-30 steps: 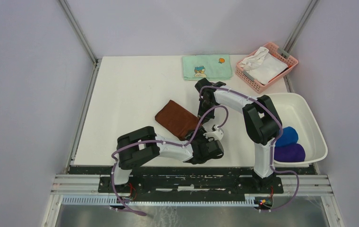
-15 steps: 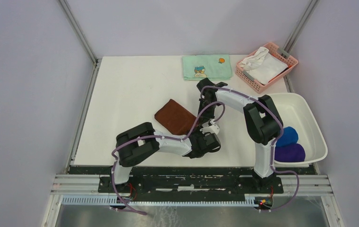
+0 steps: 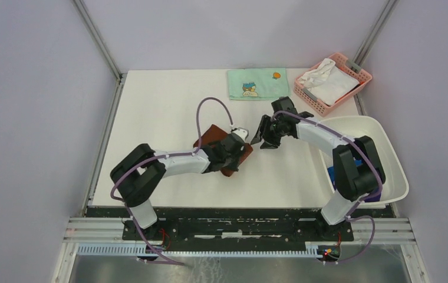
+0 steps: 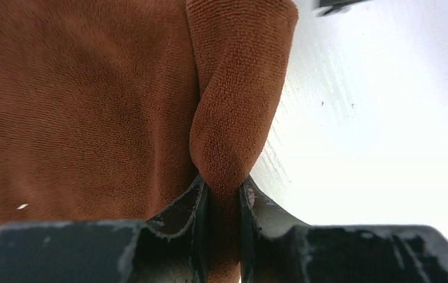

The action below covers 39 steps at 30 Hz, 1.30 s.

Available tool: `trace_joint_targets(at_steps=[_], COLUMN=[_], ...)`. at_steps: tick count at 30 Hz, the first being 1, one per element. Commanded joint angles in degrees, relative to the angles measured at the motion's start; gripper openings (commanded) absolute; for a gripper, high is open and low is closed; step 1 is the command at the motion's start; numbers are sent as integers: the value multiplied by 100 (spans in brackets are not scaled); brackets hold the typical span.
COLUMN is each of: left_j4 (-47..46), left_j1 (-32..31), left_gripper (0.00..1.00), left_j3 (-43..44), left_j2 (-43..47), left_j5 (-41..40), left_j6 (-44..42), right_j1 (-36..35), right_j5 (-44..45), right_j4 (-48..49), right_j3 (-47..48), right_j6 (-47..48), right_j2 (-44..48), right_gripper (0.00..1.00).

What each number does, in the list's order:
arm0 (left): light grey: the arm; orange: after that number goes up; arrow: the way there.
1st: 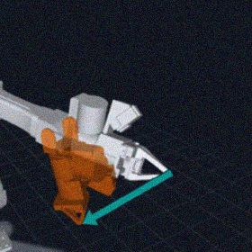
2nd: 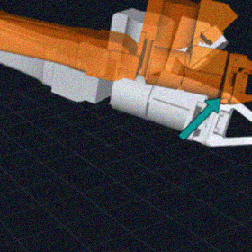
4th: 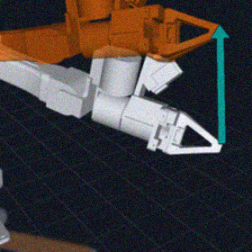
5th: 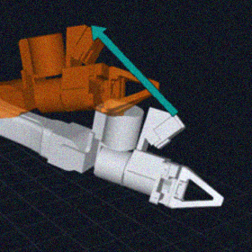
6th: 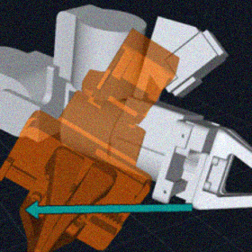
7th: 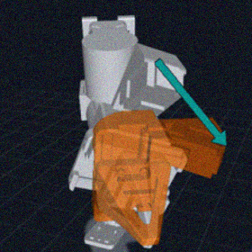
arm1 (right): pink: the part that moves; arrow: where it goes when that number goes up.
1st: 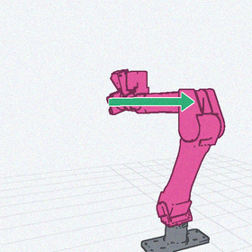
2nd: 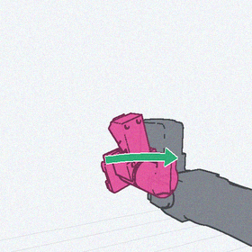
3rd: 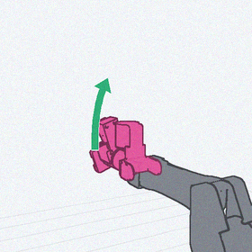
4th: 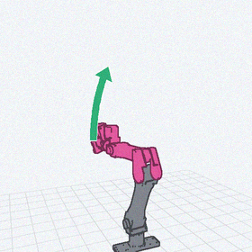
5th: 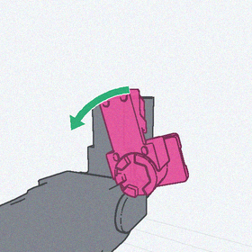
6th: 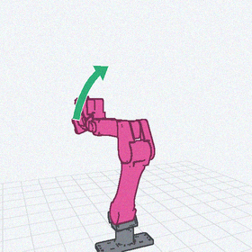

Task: Roll the towels
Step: Roll the towel at the center of the board.

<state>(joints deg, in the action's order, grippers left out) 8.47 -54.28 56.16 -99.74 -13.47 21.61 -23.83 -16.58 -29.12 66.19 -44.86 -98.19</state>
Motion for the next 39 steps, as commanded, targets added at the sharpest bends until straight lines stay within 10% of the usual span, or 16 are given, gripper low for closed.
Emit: trace_joint_targets(at_steps=[1,10,22,39], left_j4=[-634,-2240,-2779,-2448], left_j1=[574,1668,1962,1998], left_gripper=[14,14,14,29], left_j3=[-505,-1314,-1450,-1643], left_j2=[189,-49,-546,-292], left_j5=[2062,3994,4577,4239], left_j6=[1004,2405,3187,3315], right_j1=[170,173,-34,-367], right_j5=[-464,-1116,-1104,491], right_j4=[1490,4060,5730,2379], right_j3=[-854,-2060,-2329,-1572], right_j6=[-382,-1397,-2310,-1415], right_j2=[625,391,-753,-472], right_gripper=[57,71,74,27])
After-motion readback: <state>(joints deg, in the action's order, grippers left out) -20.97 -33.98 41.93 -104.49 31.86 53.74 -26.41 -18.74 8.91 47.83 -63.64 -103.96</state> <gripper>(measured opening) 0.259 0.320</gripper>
